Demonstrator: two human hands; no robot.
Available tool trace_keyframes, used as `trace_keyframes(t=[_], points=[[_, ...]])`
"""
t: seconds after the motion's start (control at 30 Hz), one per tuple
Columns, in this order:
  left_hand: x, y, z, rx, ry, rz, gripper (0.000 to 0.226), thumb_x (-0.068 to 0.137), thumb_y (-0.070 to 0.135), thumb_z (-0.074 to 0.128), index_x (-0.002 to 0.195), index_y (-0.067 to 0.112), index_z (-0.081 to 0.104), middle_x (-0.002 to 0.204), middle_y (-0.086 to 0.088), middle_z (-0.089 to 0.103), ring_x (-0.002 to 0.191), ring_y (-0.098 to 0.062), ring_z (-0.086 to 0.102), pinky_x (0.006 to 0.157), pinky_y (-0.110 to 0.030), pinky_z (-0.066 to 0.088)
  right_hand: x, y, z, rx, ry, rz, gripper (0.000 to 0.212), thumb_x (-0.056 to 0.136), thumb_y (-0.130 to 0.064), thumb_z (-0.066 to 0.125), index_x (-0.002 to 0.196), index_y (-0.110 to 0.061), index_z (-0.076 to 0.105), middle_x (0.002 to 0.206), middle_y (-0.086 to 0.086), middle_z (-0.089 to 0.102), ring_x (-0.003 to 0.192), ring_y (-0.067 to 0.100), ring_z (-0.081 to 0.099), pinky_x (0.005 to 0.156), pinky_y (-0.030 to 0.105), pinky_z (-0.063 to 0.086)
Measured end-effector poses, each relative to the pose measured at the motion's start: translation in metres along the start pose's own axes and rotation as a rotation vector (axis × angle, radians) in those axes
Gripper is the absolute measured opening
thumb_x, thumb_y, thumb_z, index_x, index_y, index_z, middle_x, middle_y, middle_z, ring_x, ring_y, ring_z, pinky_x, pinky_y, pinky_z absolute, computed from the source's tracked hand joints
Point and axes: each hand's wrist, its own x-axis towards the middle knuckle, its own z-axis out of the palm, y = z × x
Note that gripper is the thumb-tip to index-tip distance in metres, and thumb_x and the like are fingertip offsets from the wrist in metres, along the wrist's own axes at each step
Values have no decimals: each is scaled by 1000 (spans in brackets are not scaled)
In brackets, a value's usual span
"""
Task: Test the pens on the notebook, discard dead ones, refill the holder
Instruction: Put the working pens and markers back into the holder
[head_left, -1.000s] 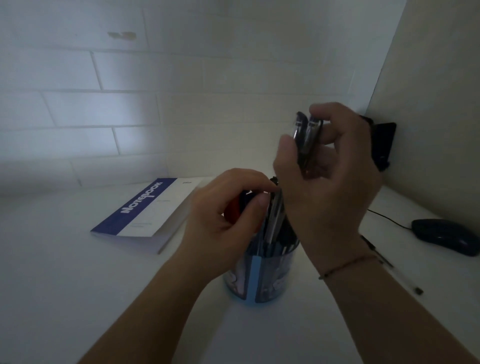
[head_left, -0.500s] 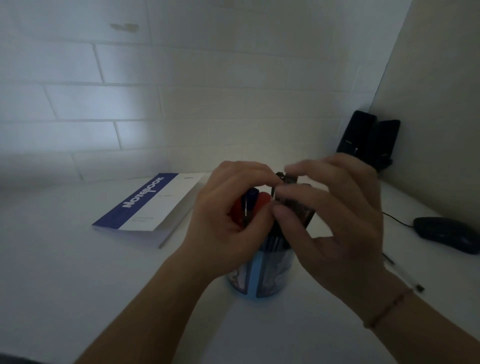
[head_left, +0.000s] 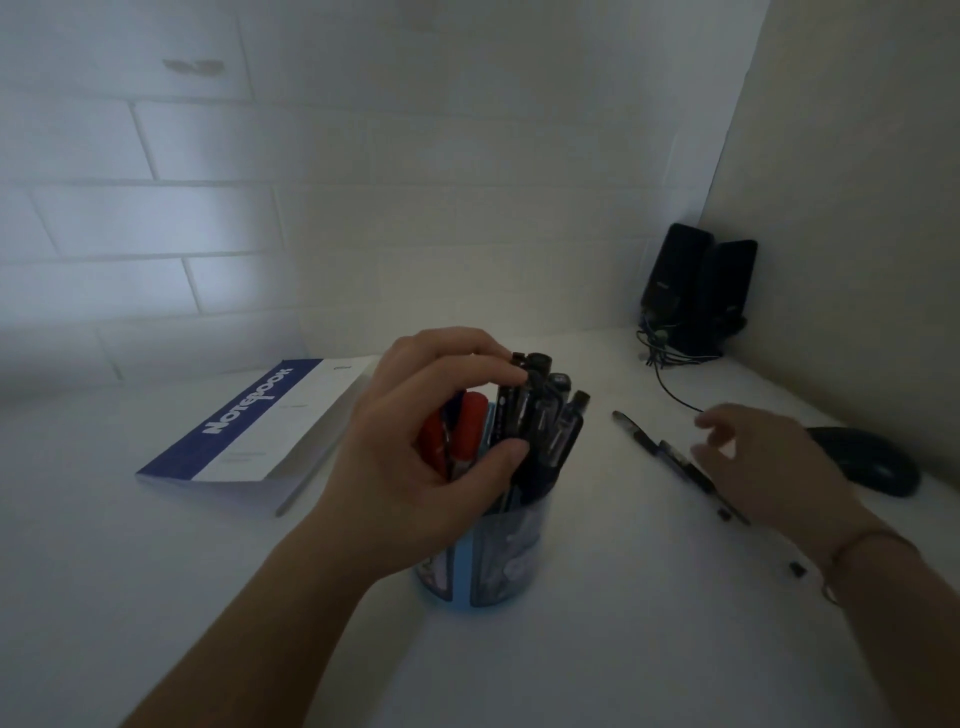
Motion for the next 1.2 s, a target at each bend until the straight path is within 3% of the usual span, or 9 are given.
trace_keyframes(t=[0.17,0.4,0.5,0.63,0.7,0.77,0.83,1.0,1.2], points=[[2,2,-2,1,-32,-57,37,75,24,74,110,18,62,113,1,60,111,-21,57,94,-35,46,-2,5,10,-2,-106,37,27,91,-29,57,116,-21,59,92,-3,60,86,18,58,82,32,49],[0,0,0,-40,73,-78,24,85,18,58,109,17,60,110,1,59,102,-17,58,88,-20,43,-1,11,22,-332,-240,-97,52,95,-26,46,143,-25,28,126,8,52,108,26,55,89,35,47],[0,-3,-1,-91,148,-166,22,89,21,48,109,19,59,112,5,58,98,-20,59,85,-24,45,2,7,3,-135,-10,-102,46,92,-10,50,137,-17,42,114,17,57,97,34,56,85,40,47],[1,-7,-2,-72,183,-241,23,92,25,43,106,21,61,109,6,61,99,-21,59,84,-32,49,-20,-51,-57,823,410,-274,58,94,-5,50,127,-51,39,94,-2,55,72,21,64,62,40,57],[1,-7,-1,-44,163,-241,24,92,26,43,106,20,61,107,9,61,99,-17,59,84,-26,47,-47,-91,-71,1053,454,-469,43,94,-19,54,133,-34,41,99,2,57,74,16,68,62,27,58],[0,-8,0,-33,145,-248,25,92,27,42,106,20,62,104,12,60,95,-14,58,82,-20,43,-76,-126,-72,1122,470,-607,51,90,-26,59,134,-10,39,101,15,57,75,19,68,68,23,55],[-1,-9,1,-38,136,-261,25,92,29,42,107,22,62,102,14,60,92,-13,59,80,-20,42,-92,-144,-62,1037,507,-707,50,87,-8,59,131,-18,37,102,13,57,82,19,66,75,22,53],[-2,-10,0,-129,106,-275,24,94,31,43,108,23,62,84,10,59,76,-20,60,69,-42,51,-89,-140,-46,757,651,-794,62,78,-8,70,129,-24,38,119,-33,43,102,3,55,91,30,47],[-2,-9,3,-145,96,-258,24,93,29,45,106,21,63,71,2,55,64,-21,56,62,-43,51,-86,-139,-51,854,592,-790,62,72,0,73,121,-24,43,112,-16,52,99,13,59,90,31,48]])
